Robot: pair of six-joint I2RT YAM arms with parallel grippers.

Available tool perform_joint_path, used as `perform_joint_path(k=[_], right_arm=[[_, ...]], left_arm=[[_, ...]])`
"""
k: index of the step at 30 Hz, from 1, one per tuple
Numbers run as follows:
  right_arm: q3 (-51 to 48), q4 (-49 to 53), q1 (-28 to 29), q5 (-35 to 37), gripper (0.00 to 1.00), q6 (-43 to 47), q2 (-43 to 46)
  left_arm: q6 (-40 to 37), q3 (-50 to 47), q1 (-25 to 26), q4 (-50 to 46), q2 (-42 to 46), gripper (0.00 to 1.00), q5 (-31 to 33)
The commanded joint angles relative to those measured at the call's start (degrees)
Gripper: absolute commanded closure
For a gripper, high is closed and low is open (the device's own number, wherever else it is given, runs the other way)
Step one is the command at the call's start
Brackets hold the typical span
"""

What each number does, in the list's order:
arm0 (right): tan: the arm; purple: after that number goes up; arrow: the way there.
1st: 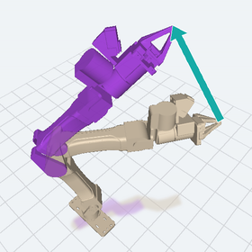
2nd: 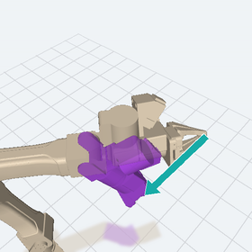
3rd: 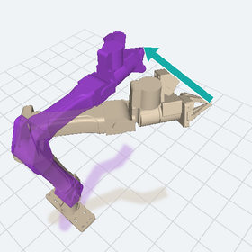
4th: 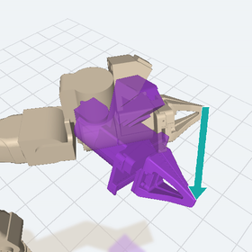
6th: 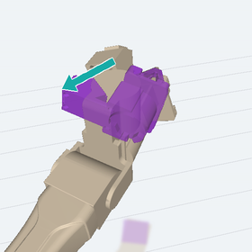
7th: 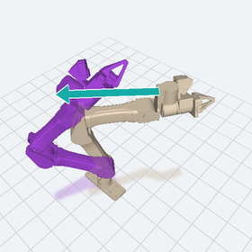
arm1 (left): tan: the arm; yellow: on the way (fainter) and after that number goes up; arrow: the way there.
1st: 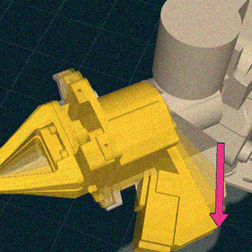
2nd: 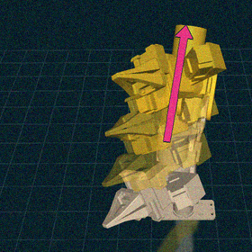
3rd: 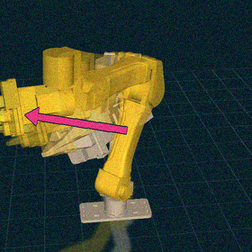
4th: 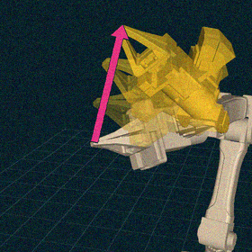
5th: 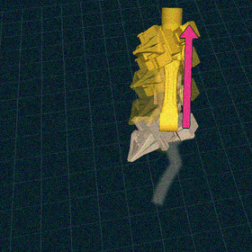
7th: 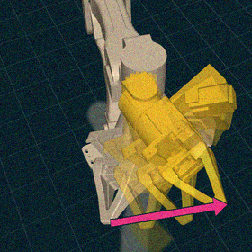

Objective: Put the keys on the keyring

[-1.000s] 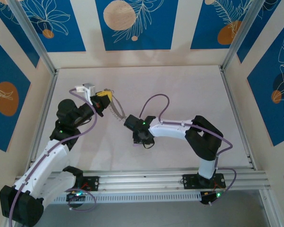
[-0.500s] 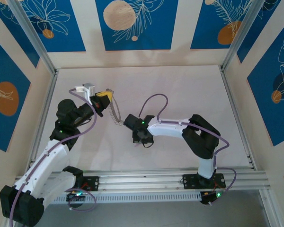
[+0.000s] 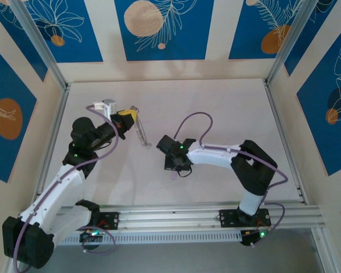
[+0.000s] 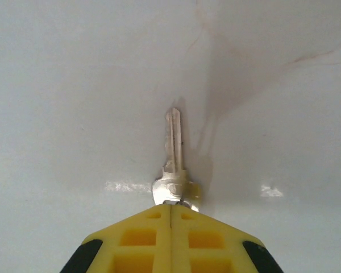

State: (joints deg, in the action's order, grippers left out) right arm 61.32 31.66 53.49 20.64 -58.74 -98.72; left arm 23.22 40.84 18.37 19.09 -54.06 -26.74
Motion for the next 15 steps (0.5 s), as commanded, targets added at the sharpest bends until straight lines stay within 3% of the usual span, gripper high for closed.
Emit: perform_joint_path(k=[1, 15], right_arm=[[-2.85, -3.51, -1.63, -1.08, 1.00, 0.37, 4.73], [-12.28, -15.83, -8.54, -8.06, 1.00, 0.09, 7.66]], left_arm=[[1.07, 1.08, -0.72, 4.15, -0.02, 1.00, -1.94], [2.08, 1.35, -0.67, 5.25, -1.43, 1.00, -3.07]])
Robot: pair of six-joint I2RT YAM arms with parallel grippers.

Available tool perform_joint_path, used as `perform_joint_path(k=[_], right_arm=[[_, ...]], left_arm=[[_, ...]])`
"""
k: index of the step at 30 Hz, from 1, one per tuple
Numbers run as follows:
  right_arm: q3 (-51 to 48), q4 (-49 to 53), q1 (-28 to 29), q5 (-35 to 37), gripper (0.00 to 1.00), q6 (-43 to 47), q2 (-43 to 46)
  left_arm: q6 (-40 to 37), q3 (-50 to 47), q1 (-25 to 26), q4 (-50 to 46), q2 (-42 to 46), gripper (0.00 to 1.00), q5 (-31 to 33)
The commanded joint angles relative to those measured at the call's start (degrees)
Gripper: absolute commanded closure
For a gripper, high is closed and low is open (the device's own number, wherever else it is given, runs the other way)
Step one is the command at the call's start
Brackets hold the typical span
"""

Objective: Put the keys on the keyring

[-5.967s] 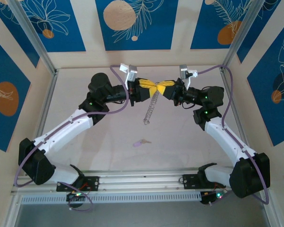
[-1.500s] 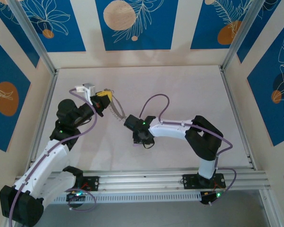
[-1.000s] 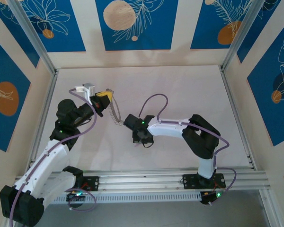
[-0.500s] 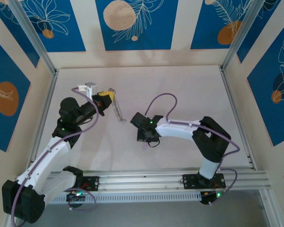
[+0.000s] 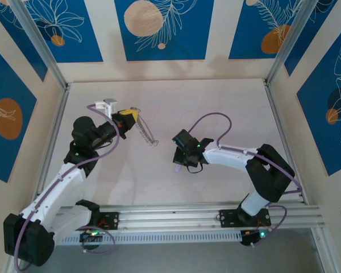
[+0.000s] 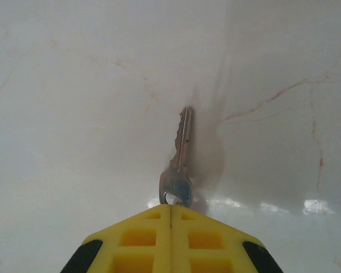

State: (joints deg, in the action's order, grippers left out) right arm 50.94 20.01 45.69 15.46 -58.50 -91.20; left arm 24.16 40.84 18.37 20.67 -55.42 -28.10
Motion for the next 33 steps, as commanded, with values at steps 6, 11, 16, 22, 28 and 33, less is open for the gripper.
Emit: perform_joint_path(k=[6, 11, 16, 22, 28, 33], right_arm=[[-4.91, -7.36, -1.57, -4.26, 1.00, -1.27, 0.49], [-5.85, -7.09, -1.91, -4.08, 0.86, -1.86, 1.17], [-6.63, -7.27, -1.81, -3.65, 0.69, -2.06, 2.64], [-6.68, -7.10, -1.77, -3.50, 0.67, -2.27, 3.74], [-5.72, -6.74, -1.57, -3.51, 0.63, -2.61, 3.62], [-3.71, -5.00, -1.22, -3.38, 0.62, -2.58, 2.23]], left_arm=[[1.40, 1.52, -0.69, 3.75, -0.37, 1.00, -2.06], [1.59, 1.61, -0.69, 4.03, -0.42, 1.00, -2.23], [1.76, 1.52, -0.70, 4.38, -0.40, 1.00, -2.51], [1.80, 1.52, -0.66, 4.65, -0.54, 1.00, -2.72], [1.91, 1.52, -0.70, 4.82, -0.71, 1.00, -2.87], [2.03, 1.44, -0.69, 5.13, -0.73, 1.00, -2.97]])
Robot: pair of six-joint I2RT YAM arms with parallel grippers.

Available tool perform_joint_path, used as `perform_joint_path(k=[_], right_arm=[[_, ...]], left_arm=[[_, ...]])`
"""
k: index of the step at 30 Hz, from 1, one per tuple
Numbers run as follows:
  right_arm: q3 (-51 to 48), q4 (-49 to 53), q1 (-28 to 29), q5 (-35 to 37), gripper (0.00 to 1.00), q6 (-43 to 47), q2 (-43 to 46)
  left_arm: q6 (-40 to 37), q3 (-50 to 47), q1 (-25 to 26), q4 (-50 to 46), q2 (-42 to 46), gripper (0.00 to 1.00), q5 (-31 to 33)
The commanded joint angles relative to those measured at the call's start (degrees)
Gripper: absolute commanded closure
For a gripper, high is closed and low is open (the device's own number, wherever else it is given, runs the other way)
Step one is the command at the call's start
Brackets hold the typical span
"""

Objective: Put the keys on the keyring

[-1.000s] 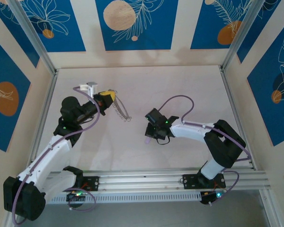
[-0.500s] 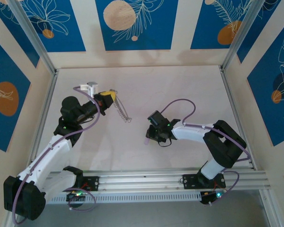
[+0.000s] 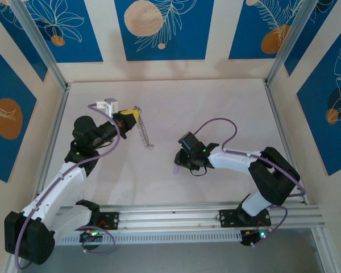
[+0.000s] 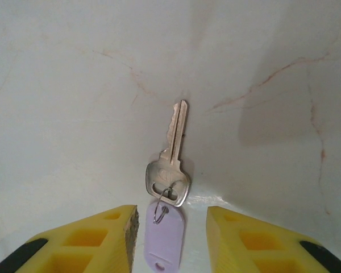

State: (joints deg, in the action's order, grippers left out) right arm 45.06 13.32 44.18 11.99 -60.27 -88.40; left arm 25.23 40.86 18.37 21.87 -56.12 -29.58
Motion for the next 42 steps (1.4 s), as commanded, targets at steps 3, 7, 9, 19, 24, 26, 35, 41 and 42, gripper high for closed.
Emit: perform_joint_path(k=[3, 7, 9, 19, 24, 26, 35, 41, 42], right_arm=[[3.55, 3.12, 0.64, 0.65, 0.62, -0.98, -1.69], [4.67, 3.55, 0.82, 0.56, 0.64, -0.90, -3.02], [5.29, 3.96, 1.04, 0.66, 0.65, -0.70, -3.72], [6.45, 6.75, 1.43, 1.45, 0.73, -0.81, -5.20], [6.19, 6.82, 1.50, 1.46, 0.74, -1.09, -5.59], [6.18, 6.64, 1.52, 1.46, 0.74, -1.08, -5.72], [7.02, 6.37, 1.70, 1.28, 0.77, -0.64, -6.26], [7.13, 6.19, 1.72, 1.24, 0.79, -0.55, -6.51], [7.15, 6.08, 1.67, 1.28, 0.79, -0.55, -6.52]], left_arm=[[1.05, 1.41, -0.69, 4.05, 0.02, 1.00, -1.53], [1.12, 1.41, -0.68, 4.15, -0.04, 1.00, -1.62], [1.12, 1.41, -0.70, 4.15, 0.09, 1.00, -1.62], [1.22, 1.34, -0.70, 4.49, 0.05, 1.00, -1.78], [1.30, 1.33, -0.74, 4.76, -0.11, 1.00, -1.88], [1.40, 1.24, -0.70, 4.85, -0.06, 1.00, -1.88], [1.44, 1.24, -0.70, 4.85, -0.01, 1.00, -1.97], [1.48, 1.24, -0.66, 5.03, -0.20, 1.00, -1.98], [1.48, 1.24, -0.68, 4.97, -0.21, 1.00, -1.98]])
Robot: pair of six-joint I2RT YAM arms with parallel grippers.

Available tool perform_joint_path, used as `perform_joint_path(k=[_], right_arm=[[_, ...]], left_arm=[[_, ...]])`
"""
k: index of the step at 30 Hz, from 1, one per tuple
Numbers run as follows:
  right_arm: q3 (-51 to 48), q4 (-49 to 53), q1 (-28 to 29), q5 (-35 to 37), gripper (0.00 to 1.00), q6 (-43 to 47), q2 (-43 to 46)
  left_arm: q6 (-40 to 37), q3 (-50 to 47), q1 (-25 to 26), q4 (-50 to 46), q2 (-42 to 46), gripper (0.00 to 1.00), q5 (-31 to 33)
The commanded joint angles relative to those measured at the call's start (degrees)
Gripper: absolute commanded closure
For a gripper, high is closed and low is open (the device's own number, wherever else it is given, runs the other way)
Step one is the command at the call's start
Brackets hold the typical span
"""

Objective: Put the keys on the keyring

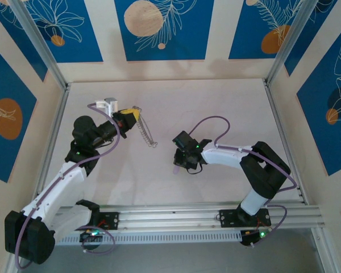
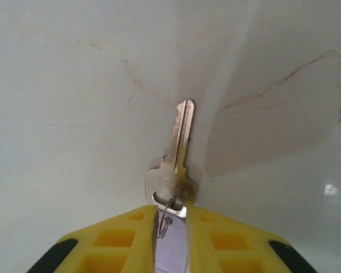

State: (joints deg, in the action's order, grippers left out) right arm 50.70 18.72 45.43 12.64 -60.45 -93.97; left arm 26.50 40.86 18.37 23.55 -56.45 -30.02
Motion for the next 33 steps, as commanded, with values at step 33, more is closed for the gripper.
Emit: perform_joint_path(k=[33], right_arm=[[0.99, -0.15, -0.27, 0.46, 1.00, 1.43, 1.44]], left_arm=[[0.13, 1.74, -0.70, 3.54, -0.25, 1.00, -3.43]])
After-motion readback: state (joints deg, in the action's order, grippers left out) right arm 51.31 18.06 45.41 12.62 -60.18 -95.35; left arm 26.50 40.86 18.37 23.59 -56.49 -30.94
